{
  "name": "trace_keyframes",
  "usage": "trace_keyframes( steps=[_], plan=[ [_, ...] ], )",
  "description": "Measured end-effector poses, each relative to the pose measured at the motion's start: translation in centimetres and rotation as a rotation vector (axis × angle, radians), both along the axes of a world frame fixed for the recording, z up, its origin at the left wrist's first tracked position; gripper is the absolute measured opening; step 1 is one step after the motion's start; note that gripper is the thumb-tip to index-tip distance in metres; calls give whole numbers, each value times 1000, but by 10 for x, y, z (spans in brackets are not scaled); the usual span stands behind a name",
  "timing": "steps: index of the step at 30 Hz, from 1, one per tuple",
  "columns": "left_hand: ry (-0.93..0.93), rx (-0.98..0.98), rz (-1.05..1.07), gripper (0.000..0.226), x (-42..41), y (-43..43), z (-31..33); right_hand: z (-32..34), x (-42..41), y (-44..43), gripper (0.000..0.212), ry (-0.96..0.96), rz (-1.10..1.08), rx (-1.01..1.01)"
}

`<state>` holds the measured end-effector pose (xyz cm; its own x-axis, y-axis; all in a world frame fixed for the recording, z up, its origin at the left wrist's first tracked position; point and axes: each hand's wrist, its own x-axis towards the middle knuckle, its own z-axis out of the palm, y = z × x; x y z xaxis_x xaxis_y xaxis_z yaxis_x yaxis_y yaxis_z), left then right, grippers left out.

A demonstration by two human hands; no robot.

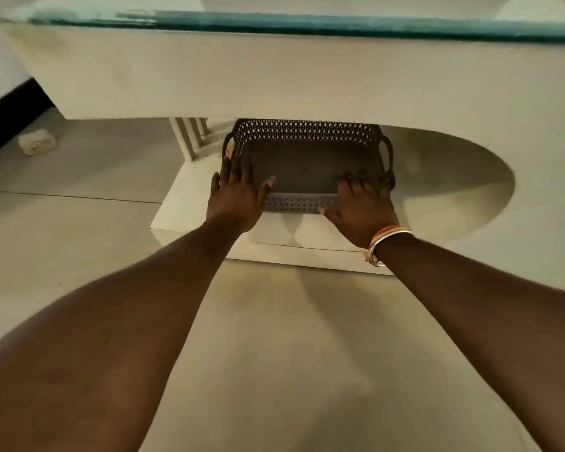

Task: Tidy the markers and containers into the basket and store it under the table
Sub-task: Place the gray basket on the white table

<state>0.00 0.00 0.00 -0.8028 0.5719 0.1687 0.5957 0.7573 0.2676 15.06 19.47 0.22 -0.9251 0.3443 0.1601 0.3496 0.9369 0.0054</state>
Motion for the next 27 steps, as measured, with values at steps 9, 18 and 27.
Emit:
trace_keyframes(
  steps=[9, 18, 27],
  plan=[
    [-214, -197, -283, 44, -4, -1, 27, 10, 1, 19, 37, -112, -86, -197],
    [-240, -304, -247, 36, 12, -38, 55, 38, 36, -30, 26, -34, -84, -350],
    [-529, -437, -185, 31, 124, -136, 154, 137, 136, -112, 21, -258, -110, -525]
  ],
)
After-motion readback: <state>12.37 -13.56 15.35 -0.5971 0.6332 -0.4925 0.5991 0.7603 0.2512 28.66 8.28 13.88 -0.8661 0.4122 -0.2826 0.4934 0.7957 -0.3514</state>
